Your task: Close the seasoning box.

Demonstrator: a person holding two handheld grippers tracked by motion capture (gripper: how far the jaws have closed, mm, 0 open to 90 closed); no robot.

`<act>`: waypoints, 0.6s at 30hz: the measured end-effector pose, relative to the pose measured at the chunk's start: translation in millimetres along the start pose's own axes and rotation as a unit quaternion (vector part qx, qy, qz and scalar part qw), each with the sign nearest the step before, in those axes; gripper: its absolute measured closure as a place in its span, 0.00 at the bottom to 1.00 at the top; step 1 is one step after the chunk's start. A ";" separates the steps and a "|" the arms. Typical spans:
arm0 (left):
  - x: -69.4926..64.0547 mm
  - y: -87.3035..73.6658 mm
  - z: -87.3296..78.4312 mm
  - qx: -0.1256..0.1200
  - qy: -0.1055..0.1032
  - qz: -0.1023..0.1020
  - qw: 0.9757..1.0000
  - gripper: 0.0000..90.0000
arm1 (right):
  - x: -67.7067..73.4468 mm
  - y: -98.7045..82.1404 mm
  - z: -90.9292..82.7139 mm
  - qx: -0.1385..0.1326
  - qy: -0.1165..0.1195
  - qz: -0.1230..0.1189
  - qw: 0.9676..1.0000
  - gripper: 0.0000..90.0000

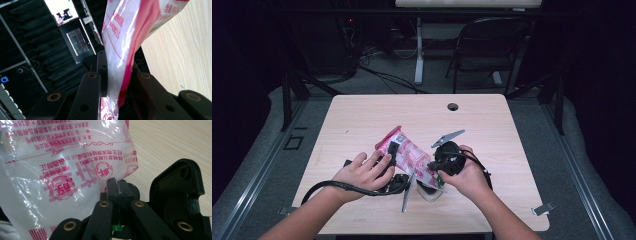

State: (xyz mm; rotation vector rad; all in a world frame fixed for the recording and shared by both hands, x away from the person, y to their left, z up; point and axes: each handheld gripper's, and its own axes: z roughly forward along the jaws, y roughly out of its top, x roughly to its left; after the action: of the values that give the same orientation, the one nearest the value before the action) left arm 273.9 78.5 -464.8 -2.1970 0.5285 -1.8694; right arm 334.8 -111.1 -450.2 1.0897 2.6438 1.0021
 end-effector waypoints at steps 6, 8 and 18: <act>0.9 0.3 -1.3 -0.001 0.005 0.004 1.000 0.90 | -0.2 0.1 0.2 -0.001 0.000 0.001 1.000 1.00; 1.0 0.3 -1.3 -0.004 0.007 0.001 1.000 0.90 | 0.0 0.1 0.5 -0.002 -0.002 0.001 1.000 1.00; 2.5 1.5 -2.6 -0.007 0.011 0.004 1.000 0.91 | -0.4 -0.2 0.7 -0.002 -0.003 0.001 1.000 1.00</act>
State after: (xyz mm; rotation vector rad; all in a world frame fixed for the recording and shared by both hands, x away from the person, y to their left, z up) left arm 271.5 76.4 -462.7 -2.1828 0.5541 -1.8925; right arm 335.2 -111.1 -450.8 1.0936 2.6351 1.0018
